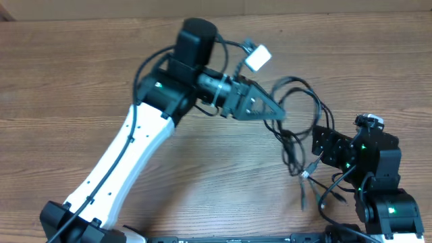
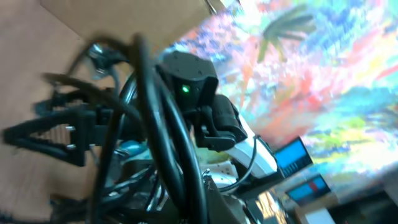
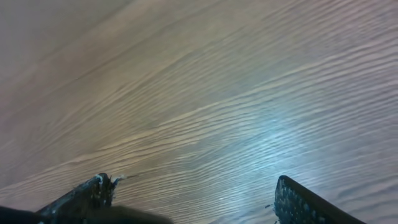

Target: Untangle cables

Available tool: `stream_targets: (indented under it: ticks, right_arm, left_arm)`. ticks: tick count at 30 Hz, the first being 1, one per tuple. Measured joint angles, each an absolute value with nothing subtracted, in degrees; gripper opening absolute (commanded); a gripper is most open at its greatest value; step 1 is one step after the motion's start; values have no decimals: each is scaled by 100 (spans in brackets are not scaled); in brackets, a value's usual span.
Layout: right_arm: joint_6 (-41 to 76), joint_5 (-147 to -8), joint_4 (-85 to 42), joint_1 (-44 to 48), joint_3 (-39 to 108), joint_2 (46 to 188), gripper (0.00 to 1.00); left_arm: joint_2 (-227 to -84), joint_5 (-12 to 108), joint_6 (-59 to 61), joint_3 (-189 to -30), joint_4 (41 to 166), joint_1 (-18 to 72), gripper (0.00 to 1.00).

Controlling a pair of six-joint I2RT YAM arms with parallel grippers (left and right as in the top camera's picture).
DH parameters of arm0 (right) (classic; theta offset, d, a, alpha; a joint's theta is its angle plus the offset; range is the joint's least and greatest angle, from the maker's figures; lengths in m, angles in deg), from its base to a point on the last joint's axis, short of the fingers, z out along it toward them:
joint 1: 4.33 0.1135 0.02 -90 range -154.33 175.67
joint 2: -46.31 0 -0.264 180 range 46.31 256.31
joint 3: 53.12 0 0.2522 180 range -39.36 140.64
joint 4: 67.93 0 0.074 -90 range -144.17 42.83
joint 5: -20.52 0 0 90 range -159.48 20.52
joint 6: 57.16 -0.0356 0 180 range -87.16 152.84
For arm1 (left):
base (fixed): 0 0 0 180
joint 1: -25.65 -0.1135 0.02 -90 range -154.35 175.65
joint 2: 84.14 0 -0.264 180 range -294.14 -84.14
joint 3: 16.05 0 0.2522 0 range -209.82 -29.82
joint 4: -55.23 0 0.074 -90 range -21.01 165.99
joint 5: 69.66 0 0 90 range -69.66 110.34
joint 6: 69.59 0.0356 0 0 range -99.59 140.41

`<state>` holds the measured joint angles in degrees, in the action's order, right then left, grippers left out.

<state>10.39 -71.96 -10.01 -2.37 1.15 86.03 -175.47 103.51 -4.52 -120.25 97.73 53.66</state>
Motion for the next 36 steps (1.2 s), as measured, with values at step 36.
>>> stream_targets:
  ticks: [36]
  right_arm:
    - [2134,-10503,-1211,-237,115,8608,96]
  left_arm:
    - [-17547,7211,-1365,-12025,11163,4994,4]
